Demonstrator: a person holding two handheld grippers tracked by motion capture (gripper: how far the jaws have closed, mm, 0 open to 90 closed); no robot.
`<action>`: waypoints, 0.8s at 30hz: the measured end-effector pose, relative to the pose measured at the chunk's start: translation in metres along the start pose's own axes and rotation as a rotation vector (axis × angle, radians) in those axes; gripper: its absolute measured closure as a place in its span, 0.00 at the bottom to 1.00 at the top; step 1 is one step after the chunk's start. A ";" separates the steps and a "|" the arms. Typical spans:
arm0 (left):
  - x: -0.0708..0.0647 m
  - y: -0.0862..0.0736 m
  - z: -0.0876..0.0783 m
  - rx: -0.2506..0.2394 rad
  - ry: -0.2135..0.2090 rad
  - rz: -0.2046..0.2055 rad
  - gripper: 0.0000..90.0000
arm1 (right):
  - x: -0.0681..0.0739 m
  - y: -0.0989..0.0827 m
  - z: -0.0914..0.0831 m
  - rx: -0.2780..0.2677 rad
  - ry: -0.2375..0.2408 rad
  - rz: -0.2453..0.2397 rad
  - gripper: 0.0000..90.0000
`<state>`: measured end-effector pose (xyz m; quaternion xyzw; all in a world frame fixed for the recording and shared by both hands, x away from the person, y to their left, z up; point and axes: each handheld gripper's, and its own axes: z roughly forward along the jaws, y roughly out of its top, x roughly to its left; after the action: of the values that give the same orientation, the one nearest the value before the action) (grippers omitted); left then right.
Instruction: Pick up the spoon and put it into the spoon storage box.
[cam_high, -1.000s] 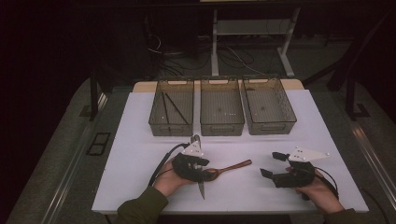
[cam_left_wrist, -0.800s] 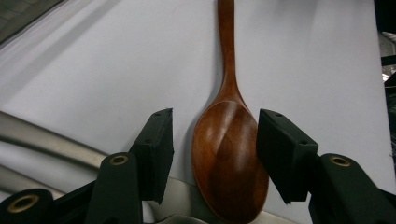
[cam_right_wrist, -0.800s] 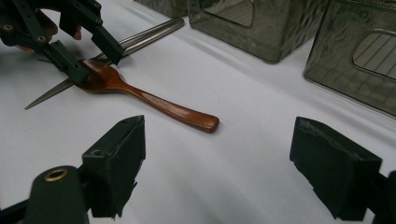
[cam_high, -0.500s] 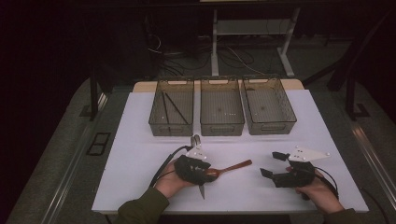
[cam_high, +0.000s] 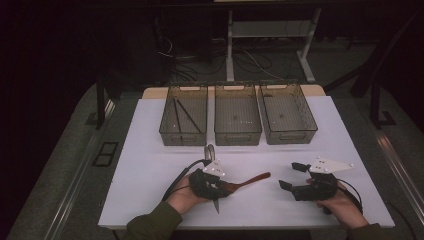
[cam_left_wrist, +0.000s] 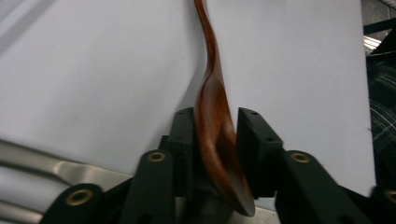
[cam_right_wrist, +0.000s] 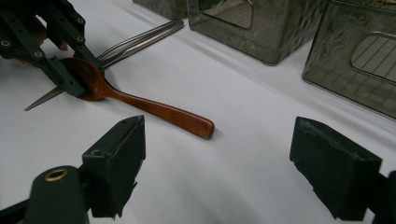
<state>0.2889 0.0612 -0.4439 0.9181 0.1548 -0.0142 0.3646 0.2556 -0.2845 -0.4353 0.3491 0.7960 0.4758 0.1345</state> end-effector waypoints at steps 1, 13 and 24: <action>-0.001 0.001 0.000 0.007 -0.004 0.008 0.78 | 0.000 0.000 0.000 0.001 0.000 0.000 0.20; -0.003 0.008 0.001 -0.004 0.026 -0.025 0.88 | 0.001 0.000 0.002 0.005 0.011 0.004 0.20; 0.003 0.009 -0.011 -0.052 0.029 -0.047 0.88 | -0.005 0.000 0.004 0.009 -0.008 0.001 0.20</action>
<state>0.2931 0.0633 -0.4300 0.9045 0.1821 -0.0053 0.3857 0.2612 -0.2853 -0.4382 0.3518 0.7974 0.4711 0.1360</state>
